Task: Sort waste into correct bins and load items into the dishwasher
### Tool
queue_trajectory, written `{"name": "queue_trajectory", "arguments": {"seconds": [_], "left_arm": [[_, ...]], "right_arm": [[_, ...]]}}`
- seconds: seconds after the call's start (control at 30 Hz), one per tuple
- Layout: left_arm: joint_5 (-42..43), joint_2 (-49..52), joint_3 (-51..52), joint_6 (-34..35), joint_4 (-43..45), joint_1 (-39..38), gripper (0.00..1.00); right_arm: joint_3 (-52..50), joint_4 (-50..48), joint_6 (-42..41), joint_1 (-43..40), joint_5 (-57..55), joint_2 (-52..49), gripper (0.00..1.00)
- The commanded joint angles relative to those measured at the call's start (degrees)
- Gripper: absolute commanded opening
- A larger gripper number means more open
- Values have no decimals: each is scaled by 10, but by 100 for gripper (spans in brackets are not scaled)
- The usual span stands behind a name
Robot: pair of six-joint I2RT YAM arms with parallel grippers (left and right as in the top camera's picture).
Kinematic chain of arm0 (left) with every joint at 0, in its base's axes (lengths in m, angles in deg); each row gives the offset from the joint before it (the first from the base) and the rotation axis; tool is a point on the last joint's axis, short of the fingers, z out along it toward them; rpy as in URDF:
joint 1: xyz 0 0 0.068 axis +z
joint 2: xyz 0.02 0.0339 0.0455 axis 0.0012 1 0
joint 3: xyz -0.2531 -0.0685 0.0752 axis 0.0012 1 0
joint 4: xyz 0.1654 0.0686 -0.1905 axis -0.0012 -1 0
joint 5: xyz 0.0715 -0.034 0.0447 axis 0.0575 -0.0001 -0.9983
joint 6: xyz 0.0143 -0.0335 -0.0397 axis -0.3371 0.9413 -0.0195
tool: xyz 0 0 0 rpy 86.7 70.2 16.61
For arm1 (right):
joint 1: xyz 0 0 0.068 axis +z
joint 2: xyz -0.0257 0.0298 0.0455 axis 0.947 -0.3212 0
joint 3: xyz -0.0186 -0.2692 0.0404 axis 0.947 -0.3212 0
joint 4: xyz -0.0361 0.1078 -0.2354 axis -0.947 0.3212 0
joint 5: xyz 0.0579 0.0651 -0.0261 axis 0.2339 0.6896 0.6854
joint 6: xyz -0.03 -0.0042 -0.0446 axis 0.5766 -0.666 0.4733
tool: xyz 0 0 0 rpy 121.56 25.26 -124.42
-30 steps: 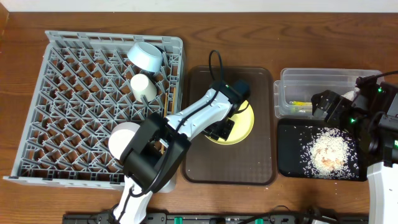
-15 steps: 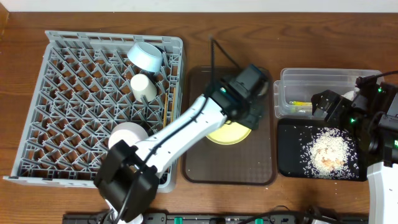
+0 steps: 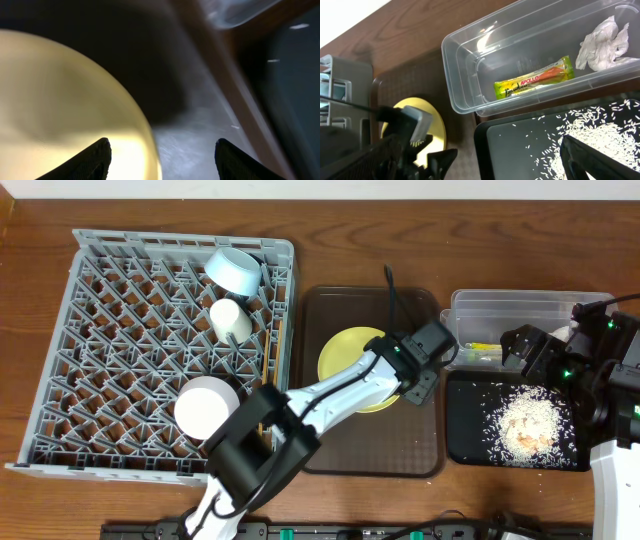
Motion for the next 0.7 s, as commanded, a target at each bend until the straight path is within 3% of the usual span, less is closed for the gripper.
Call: {"name": "queue_trajectory", "arguments": {"seconds": [0.0, 0.07, 0.2, 0.33, 0.67], "left_arm": [[-48, 34, 8, 14, 0, 1, 67], [-49, 48, 9, 15, 0, 1, 63], [-48, 63, 9, 18, -9, 1, 25], [-48, 63, 8, 18, -21, 1, 10], [5, -3, 1, 18, -64, 9, 8]], "right_arm": [[6, 1, 3, -3, 4, 3, 99], [6, 1, 3, -3, 4, 3, 99], [6, 1, 3, -3, 4, 3, 99], [6, 1, 3, -3, 4, 3, 99], [6, 1, 3, -3, 4, 3, 99]]}}
